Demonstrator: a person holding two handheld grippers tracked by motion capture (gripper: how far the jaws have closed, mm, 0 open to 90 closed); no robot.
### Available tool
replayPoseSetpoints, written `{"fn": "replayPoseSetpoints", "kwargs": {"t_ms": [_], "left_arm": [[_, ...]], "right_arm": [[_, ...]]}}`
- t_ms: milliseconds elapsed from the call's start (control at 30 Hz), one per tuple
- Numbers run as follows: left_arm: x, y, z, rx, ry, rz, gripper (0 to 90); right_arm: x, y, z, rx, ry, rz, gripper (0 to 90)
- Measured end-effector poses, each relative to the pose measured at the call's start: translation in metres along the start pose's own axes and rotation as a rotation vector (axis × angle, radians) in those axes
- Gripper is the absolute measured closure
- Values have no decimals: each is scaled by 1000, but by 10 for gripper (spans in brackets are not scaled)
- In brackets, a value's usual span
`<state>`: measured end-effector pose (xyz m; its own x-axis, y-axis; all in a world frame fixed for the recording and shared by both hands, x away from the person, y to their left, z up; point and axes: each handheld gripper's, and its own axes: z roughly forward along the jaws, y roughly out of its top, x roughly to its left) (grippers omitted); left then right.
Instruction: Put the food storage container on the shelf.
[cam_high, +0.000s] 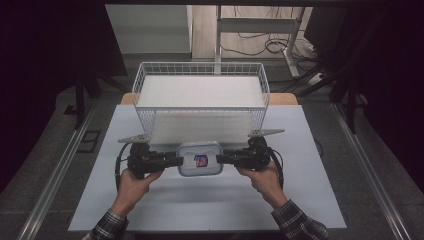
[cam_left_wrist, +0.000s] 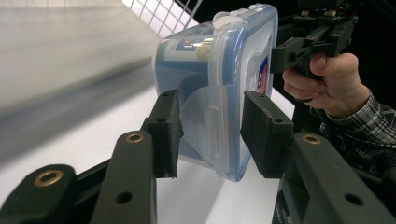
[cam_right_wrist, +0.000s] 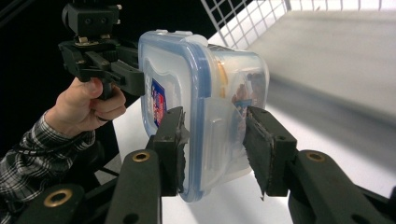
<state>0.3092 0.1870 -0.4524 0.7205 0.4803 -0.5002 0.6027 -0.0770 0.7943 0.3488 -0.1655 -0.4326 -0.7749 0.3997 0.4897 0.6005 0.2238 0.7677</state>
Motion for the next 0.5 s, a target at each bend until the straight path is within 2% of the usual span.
{"fn": "replayPoseSetpoints", "kwargs": {"t_ms": [67,100,133,233,300,500], "left_arm": [[0,12,0,-6,-1,5,583],[0,12,0,-6,-1,5,583],[0,21,-1,-7,0,15,583],[0,30,-1,-15,2,17,583],[1,42,-1,-20,5,22,583],[1,61,-3,-33,13,31,582]], "right_arm": [[1,12,-3,-11,-12,-12,582],[1,12,-3,-11,-12,-12,582],[1,20,-5,-21,-17,-16,581],[1,27,-8,-31,-19,-15,581],[-2,38,-10,-45,-20,-13,580],[-4,56,-14,-68,-19,-9,580]]}}
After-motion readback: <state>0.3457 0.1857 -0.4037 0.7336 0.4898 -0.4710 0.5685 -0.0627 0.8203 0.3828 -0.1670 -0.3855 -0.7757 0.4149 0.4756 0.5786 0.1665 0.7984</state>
